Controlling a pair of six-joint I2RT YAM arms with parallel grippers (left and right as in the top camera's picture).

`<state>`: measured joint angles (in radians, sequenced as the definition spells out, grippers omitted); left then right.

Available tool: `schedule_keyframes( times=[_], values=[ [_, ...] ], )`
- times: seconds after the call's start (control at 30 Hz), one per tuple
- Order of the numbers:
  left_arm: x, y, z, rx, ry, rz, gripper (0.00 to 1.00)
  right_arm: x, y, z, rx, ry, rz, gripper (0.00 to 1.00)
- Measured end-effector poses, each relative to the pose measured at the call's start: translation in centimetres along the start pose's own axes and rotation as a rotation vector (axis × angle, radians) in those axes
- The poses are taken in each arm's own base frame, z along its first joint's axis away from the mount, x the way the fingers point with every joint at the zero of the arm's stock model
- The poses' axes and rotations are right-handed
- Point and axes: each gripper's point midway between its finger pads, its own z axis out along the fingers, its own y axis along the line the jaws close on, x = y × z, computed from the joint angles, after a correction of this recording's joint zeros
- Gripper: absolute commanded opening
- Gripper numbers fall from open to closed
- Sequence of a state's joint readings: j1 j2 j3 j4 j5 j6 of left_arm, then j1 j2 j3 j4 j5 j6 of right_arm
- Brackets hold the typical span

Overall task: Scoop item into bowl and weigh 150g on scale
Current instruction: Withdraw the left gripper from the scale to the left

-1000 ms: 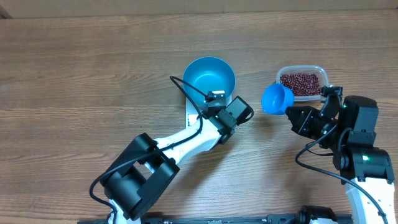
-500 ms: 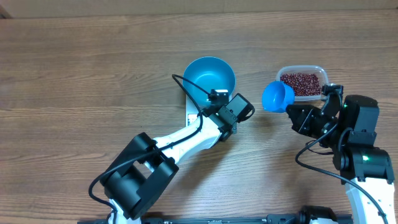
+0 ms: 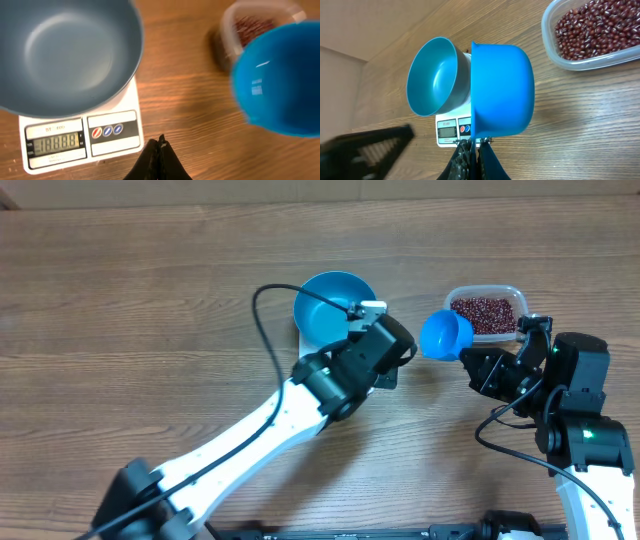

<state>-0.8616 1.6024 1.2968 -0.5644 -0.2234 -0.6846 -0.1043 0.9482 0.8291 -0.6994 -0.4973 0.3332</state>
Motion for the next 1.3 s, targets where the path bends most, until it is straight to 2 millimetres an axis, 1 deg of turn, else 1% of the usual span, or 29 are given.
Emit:
schedule_keyframes(
  times=[0.07, 0.1, 0.13, 0.17, 0.2, 0.23, 0.3, 0.4, 0.47, 0.53, 0.6, 0.77, 0.83, 0.9, 0.93, 1.0, 1.03, 1.07, 1.1, 1.13, 1.3],
  values=[
    [-1.5, -0.5, -1.8, 0.038, -0.051, 0.005, 0.04, 0.1, 0.3, 0.0, -0.016, 0.006, 0.006, 0.04],
    [-2.6, -0.4, -3.1, 0.056, -0.087, 0.003, 0.04, 0.2, 0.4, 0.0, -0.026, 0.011, 0.007, 0.04],
    [-3.3, -0.1, -3.8, 0.058, -0.109, -0.005, 0.04, 0.2, 0.5, 0.0, -0.028, 0.012, 0.008, 0.04],
    [-4.1, 0.5, -4.4, 0.056, -0.129, -0.018, 0.04, 0.3, 0.8, 0.0, -0.044, 0.02, 0.01, 0.04],
    [-4.5, 1.0, -4.6, 0.05, -0.14, -0.027, 0.04, 0.4, 0.9, 0.0, -0.049, 0.022, 0.011, 0.04],
    [-5.3, 2.1, -4.9, 0.031, -0.156, -0.043, 0.05, 0.4, 0.9, 0.0, -0.053, 0.024, 0.011, 0.04],
    [-6.2, 3.9, -4.8, -0.005, -0.167, -0.07, 0.08, 0.5, 1.0, 0.0, -0.06, 0.029, 0.013, 0.04],
    [-6.8, 6.0, -4.7, -0.05, -0.166, -0.097, 0.1, 0.6, 1.1, 0.0, -0.065, 0.034, 0.014, 0.04],
    [-7.2, 7.1, -4.6, -0.072, -0.17, -0.116, 0.15, 0.7, 1.1, 0.0, -0.064, 0.035, 0.015, 0.04],
    [-7.6, 8.0, -4.6, -0.088, -0.175, -0.13, 0.18, 0.6, 1.0, 0.0, -0.061, 0.035, 0.015, 0.04],
    [-7.9, 9.4, -4.6, -0.114, -0.174, -0.148, 0.21, 0.5, 0.7, 0.0, -0.04, 0.025, 0.015, 0.04],
    [-8.2, 14.5, -4.7, -0.211, -0.14, -0.212, 0.21, 0.0, -0.4, 0.0, 0.021, -0.001, 0.014, 0.04],
    [-7.7, 16.7, -4.8, -0.251, -0.104, -0.226, 0.21, -0.1, -0.7, 0.0, 0.037, -0.008, 0.015, 0.04],
    [-7.3, 18.0, -5.0, -0.272, -0.074, -0.238, 0.23, -0.1, -0.8, 0.0, 0.043, -0.008, 0.015, 0.04],
    [-7.1, 18.4, -5.0, -0.274, -0.062, -0.24, 0.26, 0.1, -0.9, 0.0, 0.049, -0.003, 0.016, 0.04],
    [-6.7, 18.8, -5.1, -0.277, -0.039, -0.236, 0.37, 0.4, -1.1, 0.0, 0.061, 0.01, 0.02, 0.04],
    [-6.6, 18.8, -5.1, -0.275, -0.033, -0.236, 0.47, 0.6, -1.3, 0.0, 0.066, 0.017, 0.02, 0.04],
    [-6.5, 18.7, -5.0, -0.272, -0.029, -0.232, 0.61, 0.7, -1.3, -0.1, 0.069, 0.021, 0.019, 0.04],
    [-6.5, 18.7, -5.0, -0.269, -0.027, -0.232, 0.88, 0.7, -1.3, -0.1, 0.07, 0.02, 0.016, 0.04],
    [-6.5, 18.7, -5.0, -0.267, -0.026, -0.228, 0.99, 0.7, -1.3, -0.1, 0.07, 0.02, 0.014, 0.04],
    [-6.4, 18.6, -5.0, -0.265, -0.022, -0.22, 1.0, 0.2, -1.0, -0.4, 0.068, 0.009, 0.002, 0.04]
  ],
)
